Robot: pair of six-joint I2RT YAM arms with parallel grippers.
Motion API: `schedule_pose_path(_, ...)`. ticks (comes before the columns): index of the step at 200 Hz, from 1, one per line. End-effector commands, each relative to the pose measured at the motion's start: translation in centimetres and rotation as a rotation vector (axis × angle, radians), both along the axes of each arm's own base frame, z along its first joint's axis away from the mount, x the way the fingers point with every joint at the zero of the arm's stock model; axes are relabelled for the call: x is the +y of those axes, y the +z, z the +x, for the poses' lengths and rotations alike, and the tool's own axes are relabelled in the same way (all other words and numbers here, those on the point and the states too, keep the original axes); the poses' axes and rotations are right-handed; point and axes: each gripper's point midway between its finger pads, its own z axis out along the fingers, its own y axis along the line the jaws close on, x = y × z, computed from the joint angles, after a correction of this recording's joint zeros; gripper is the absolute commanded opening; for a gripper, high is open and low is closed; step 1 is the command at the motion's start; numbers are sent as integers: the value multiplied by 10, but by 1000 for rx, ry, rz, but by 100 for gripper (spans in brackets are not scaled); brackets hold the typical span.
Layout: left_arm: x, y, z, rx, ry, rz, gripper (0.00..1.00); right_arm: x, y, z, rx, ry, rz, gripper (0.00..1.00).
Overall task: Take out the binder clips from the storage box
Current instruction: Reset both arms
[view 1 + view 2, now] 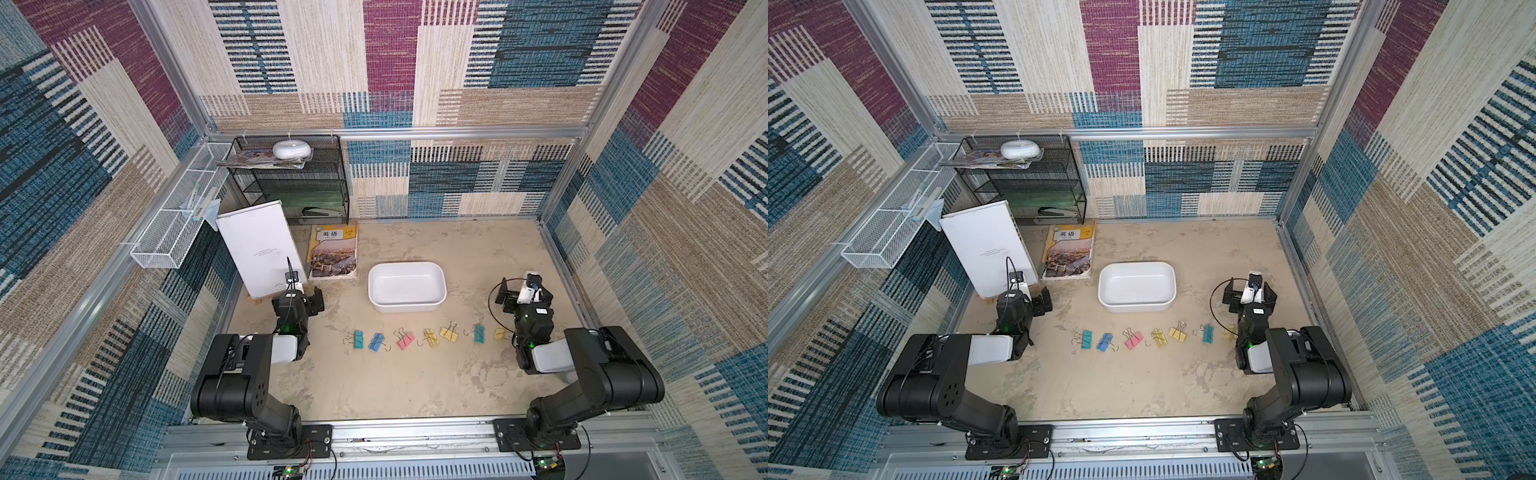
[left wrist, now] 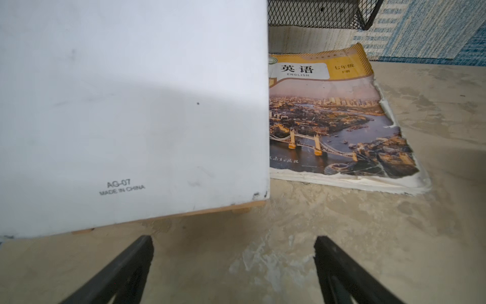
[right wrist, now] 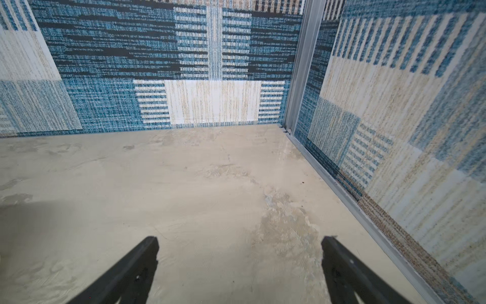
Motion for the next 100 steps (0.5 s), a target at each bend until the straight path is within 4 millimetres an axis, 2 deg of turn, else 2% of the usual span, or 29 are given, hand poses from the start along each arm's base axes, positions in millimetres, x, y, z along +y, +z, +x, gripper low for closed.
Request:
schedule_pose_path(1,-2,7,4,-28,-16,-7,99,3,1,1,0,16,7,99)
schedule_pose_path(100,-2,6,4,-24,-18,-11,99,3,0,2,2,17,6,99)
